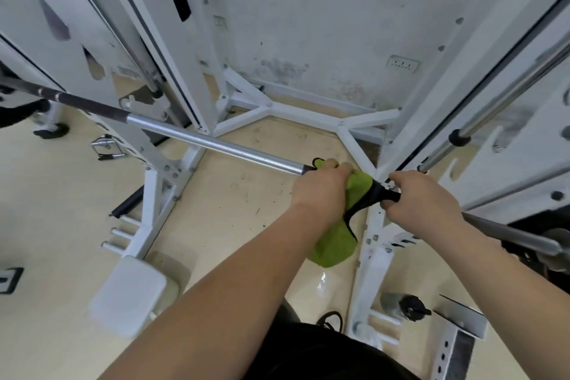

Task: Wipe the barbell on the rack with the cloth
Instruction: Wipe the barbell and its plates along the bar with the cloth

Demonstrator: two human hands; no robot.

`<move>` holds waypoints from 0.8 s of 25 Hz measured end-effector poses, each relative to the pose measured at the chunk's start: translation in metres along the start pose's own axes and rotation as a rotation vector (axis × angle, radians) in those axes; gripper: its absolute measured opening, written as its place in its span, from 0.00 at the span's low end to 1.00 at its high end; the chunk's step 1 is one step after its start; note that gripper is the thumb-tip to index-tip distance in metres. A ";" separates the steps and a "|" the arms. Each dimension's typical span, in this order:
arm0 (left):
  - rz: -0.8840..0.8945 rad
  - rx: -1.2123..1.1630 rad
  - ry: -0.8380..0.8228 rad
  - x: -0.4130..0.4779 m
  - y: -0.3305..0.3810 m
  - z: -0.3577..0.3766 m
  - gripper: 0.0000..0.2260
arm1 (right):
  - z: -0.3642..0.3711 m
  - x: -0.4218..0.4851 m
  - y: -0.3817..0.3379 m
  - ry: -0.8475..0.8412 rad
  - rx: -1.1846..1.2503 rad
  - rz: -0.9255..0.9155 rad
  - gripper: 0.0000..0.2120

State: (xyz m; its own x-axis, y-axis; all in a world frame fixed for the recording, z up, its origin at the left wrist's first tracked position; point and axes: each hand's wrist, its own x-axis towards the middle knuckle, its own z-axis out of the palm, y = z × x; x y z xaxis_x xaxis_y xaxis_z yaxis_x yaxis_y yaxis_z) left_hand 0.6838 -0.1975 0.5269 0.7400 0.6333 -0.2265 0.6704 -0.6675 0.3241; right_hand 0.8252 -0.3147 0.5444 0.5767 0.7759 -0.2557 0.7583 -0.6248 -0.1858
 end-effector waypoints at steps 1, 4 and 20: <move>-0.016 0.006 0.001 -0.001 0.003 -0.004 0.25 | 0.002 0.003 -0.004 0.006 -0.016 0.015 0.04; 0.010 -0.041 -0.097 0.004 0.031 -0.005 0.20 | 0.000 0.007 -0.010 -0.010 -0.047 0.074 0.08; 0.250 -0.015 -0.129 0.008 0.012 -0.008 0.21 | -0.005 0.006 -0.009 -0.022 -0.037 0.111 0.06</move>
State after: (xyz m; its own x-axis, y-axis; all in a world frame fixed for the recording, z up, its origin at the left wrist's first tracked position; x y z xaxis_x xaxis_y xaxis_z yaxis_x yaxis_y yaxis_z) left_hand 0.6973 -0.1977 0.5367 0.8839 0.3939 -0.2521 0.4658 -0.7902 0.3982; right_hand 0.8234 -0.3033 0.5493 0.6514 0.6995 -0.2939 0.7009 -0.7031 -0.1200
